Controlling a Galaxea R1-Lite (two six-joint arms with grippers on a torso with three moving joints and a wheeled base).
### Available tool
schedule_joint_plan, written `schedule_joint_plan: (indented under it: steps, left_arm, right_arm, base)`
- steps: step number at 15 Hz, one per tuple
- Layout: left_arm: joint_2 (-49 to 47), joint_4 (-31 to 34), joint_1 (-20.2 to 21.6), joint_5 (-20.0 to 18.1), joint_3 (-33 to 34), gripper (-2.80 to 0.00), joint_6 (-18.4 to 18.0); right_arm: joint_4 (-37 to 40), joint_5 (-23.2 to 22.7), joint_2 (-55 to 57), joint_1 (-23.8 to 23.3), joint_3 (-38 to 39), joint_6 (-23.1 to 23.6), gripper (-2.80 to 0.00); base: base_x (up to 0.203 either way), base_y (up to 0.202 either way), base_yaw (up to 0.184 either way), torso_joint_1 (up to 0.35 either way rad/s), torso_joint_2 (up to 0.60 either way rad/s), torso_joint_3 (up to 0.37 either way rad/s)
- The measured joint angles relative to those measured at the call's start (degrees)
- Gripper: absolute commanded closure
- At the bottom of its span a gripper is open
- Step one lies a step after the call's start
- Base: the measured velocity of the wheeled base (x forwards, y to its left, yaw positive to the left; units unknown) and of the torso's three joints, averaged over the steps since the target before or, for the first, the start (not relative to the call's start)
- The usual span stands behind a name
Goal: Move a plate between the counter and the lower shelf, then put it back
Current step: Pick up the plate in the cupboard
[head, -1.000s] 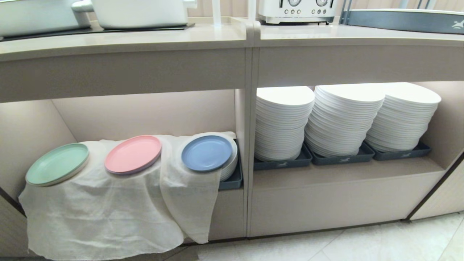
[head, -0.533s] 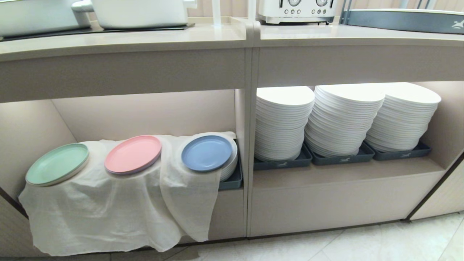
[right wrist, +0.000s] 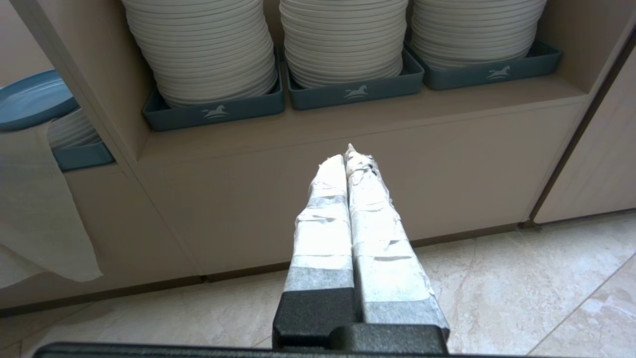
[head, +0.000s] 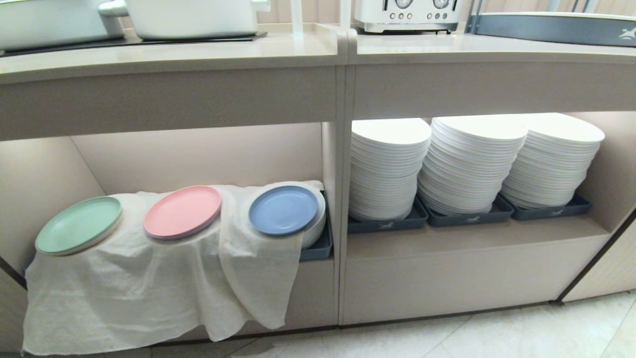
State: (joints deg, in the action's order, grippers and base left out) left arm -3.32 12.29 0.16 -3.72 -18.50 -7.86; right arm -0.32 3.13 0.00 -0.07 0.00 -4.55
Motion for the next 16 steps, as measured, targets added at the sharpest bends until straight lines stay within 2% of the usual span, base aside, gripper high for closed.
schedule_joint_plan:
  steps: [2,5,10,16]
  left_arm:
    - [-3.76,-0.17,0.0,-0.85,-2.61,0.0,0.04]
    - [-9.86,-0.39,0.0,-4.34,-5.88,0.0,0.1]
    - [-19.88,-0.81,-0.02,-10.39,-7.32,0.0,0.51]
    - [-35.01,-9.53,-0.02,-13.64,-7.1,0.0,0.51]
  right_arm:
    - [-0.01,0.0,0.0,0.0,0.0,0.01,0.0]
    - [0.0,0.01,0.0,0.04,0.0,0.01,0.0]
    - [0.02,0.0,0.0,0.0,0.0,0.0,0.0]
    - [0.02,0.0,0.0,0.0,0.0,0.01,0.0]
  base:
    - [0.0,0.0,0.0,0.0,0.0,0.0]
    - [0.0,0.0,0.0,0.0,0.0,0.0]
    - [0.0,0.0,0.0,0.0,0.0,0.0]
    - [0.0,0.0,0.0,0.0,0.0,0.0]
